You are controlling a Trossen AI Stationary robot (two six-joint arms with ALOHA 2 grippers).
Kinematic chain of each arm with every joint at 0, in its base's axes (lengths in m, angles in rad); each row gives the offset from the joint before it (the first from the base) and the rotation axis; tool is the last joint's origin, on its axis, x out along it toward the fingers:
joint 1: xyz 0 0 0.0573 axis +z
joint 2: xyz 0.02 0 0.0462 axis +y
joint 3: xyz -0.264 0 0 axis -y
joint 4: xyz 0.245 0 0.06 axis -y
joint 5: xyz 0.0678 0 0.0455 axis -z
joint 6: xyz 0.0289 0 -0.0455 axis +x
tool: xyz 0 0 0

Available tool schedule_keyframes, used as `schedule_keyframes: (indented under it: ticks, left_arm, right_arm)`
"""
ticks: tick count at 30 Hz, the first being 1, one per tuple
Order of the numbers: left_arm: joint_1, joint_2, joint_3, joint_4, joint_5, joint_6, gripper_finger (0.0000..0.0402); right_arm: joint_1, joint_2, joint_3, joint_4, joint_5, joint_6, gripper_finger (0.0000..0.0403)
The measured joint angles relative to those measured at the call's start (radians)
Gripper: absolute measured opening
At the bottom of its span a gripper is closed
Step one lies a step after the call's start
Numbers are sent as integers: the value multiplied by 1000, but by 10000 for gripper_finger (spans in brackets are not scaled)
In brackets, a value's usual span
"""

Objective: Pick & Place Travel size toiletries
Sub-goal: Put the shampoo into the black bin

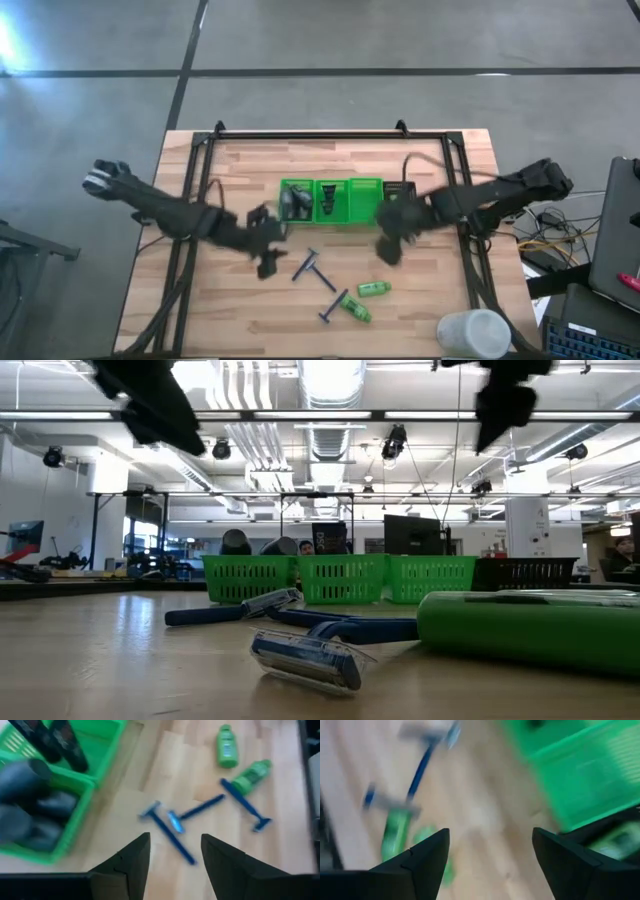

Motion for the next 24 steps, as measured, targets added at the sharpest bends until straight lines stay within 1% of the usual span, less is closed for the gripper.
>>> schedule_keyframes:
  ticks: [3,6,8,11,15,18,21,24]
  left_arm:
    - [-94,10,0,0,-80,-151,181]
    - [-138,15,0,0,-112,-269,181]
    - [-156,15,-2,0,-114,-315,181]
    - [-174,15,-3,-1,-118,-341,181]
    - [-185,15,-4,0,-117,-347,181]
    - [-185,15,-3,1,-117,-348,181]
    - [-185,16,-3,0,-117,-343,180]
    - [-185,16,-6,-1,-117,-338,181]
  right_arm:
    - [84,0,-71,38,-57,-29,272]
    - [139,5,-161,150,-151,-22,277]
    - [169,28,-209,218,-185,-16,284]
    - [207,88,-242,260,-188,-49,300]
    - [246,184,-222,259,-184,-120,321]
    - [266,252,-171,270,-181,-178,334]
    - [275,333,-117,261,-135,-247,344]
    - [274,413,-64,263,-126,-264,348]
